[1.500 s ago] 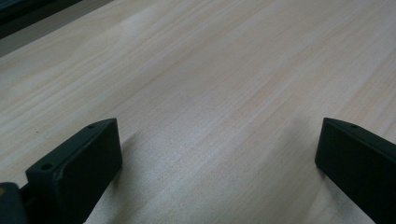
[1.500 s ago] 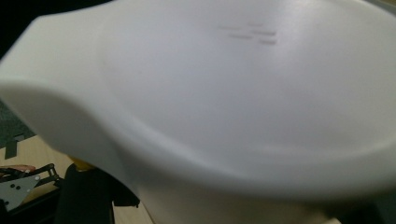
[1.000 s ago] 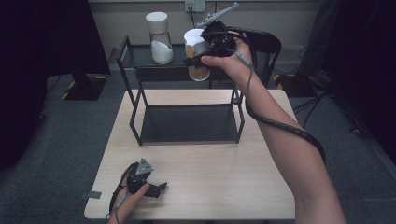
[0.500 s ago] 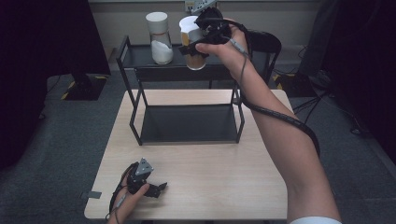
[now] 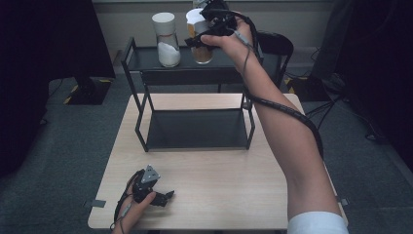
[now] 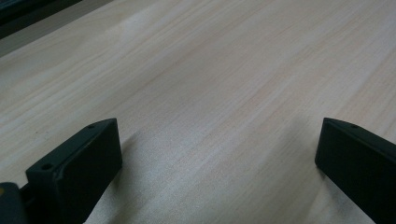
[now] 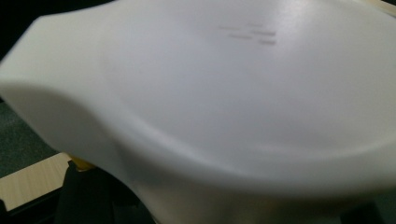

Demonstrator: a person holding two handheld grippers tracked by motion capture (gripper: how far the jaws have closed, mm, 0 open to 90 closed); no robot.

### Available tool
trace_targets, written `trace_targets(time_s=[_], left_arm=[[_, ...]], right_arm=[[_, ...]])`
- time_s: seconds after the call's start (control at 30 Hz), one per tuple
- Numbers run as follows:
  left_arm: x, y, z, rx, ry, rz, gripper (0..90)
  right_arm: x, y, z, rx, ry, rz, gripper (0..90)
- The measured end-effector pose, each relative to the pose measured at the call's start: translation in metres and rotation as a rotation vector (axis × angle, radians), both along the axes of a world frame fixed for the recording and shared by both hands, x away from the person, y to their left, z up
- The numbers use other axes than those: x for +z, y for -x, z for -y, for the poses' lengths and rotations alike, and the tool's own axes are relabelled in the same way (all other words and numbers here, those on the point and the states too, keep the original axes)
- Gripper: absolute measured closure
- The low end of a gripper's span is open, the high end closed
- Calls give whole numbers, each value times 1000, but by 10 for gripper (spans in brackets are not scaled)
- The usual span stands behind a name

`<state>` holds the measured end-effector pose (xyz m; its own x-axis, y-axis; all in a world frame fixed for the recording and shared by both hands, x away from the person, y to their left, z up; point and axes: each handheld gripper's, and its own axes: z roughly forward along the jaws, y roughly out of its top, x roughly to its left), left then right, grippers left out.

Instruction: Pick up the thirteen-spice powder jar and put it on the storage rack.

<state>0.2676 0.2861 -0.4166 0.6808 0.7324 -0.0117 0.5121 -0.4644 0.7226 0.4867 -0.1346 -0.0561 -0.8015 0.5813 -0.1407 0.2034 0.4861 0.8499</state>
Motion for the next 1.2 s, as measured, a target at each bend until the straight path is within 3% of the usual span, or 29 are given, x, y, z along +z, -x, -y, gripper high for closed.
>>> trace_targets(time_s=[0.53, 0.87, 1.2], left_arm=[[0, 0, 0, -1, 2, 1, 0], [0, 0, -1, -4, 2, 1, 0], [0, 0, -1, -5, 2, 1, 0]], right_arm=[[-18, -33, -7, -28, -27, -42, 301], [-27, -39, -4, -36, -43, -53, 301], [-36, -41, 4, -47, -95, -63, 299]])
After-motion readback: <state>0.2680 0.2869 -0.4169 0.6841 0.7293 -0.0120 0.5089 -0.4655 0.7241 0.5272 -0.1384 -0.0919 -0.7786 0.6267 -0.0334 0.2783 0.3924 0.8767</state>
